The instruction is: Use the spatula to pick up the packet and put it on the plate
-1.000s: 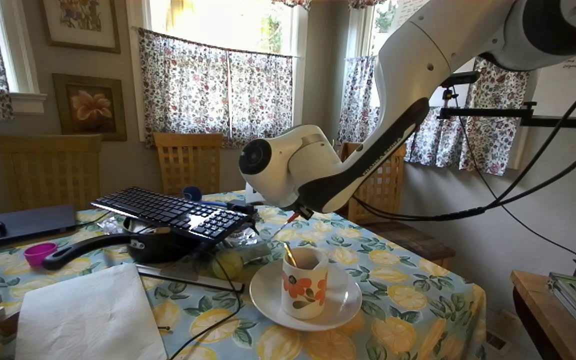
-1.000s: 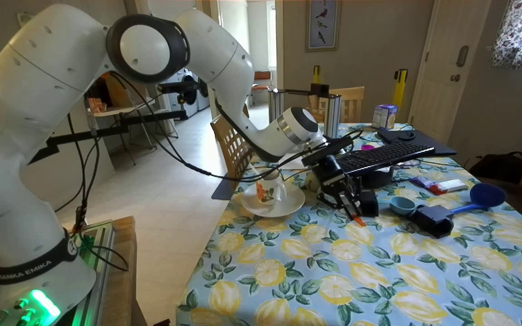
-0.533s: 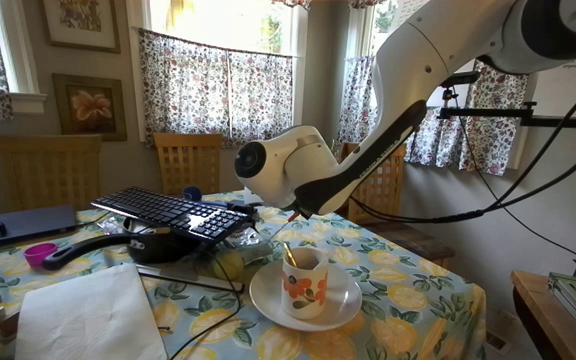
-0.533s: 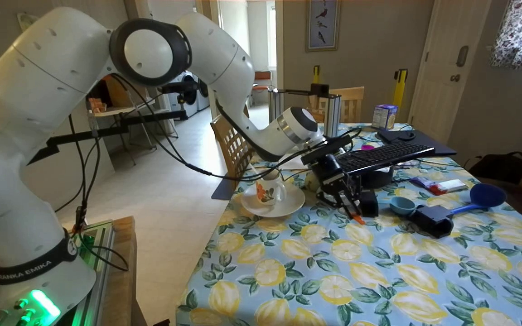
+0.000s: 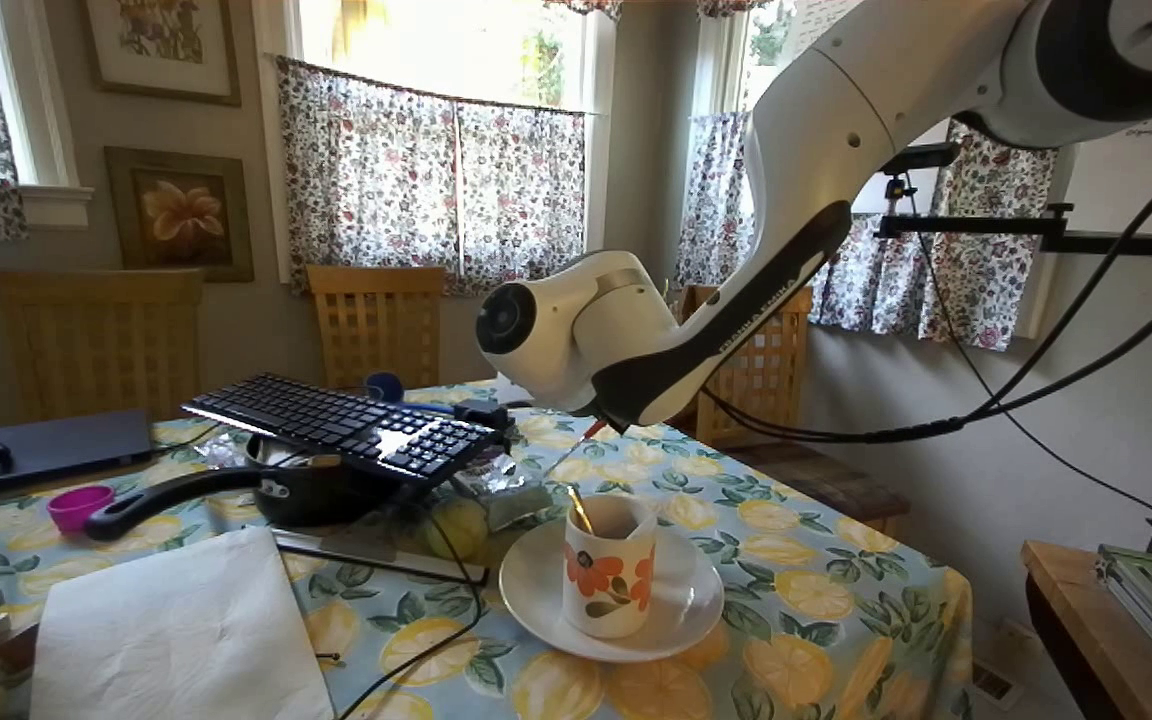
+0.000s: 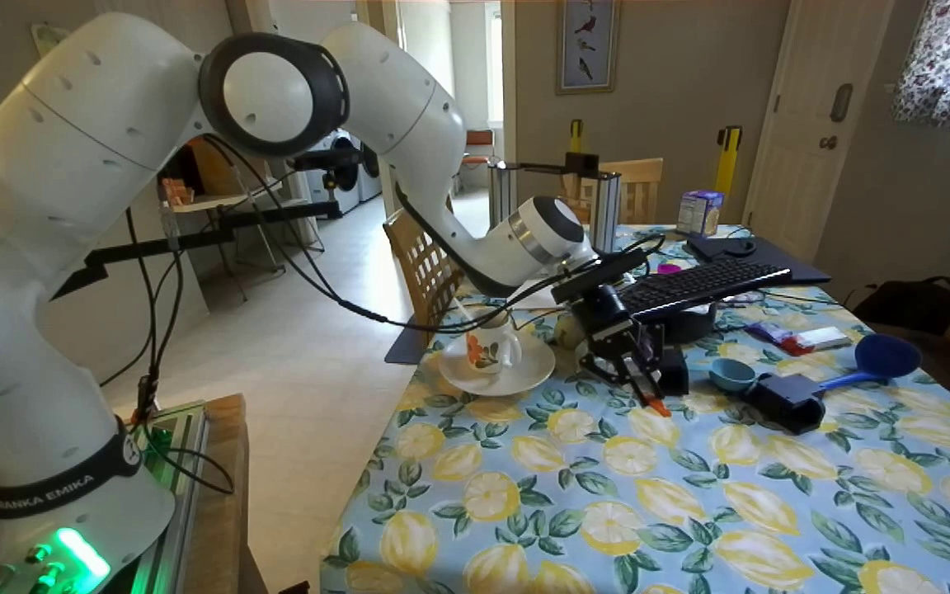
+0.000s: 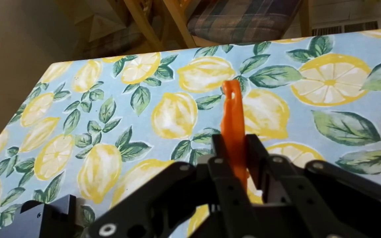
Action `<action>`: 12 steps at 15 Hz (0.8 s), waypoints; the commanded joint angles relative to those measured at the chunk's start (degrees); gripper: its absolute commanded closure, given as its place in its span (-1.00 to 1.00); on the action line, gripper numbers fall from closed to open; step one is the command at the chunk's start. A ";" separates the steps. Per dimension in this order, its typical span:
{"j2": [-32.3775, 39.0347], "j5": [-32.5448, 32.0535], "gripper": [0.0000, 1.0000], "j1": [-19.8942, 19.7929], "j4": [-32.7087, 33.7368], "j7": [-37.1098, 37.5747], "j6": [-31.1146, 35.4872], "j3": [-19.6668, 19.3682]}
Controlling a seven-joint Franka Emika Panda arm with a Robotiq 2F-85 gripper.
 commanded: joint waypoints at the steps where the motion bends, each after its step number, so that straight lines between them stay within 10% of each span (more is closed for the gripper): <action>1: -1.32 0.15 0.90 -0.66 -1.22 -1.12 1.30 0.70; 12: -4.58 -0.10 0.90 -1.63 -4.24 -3.34 3.55 1.03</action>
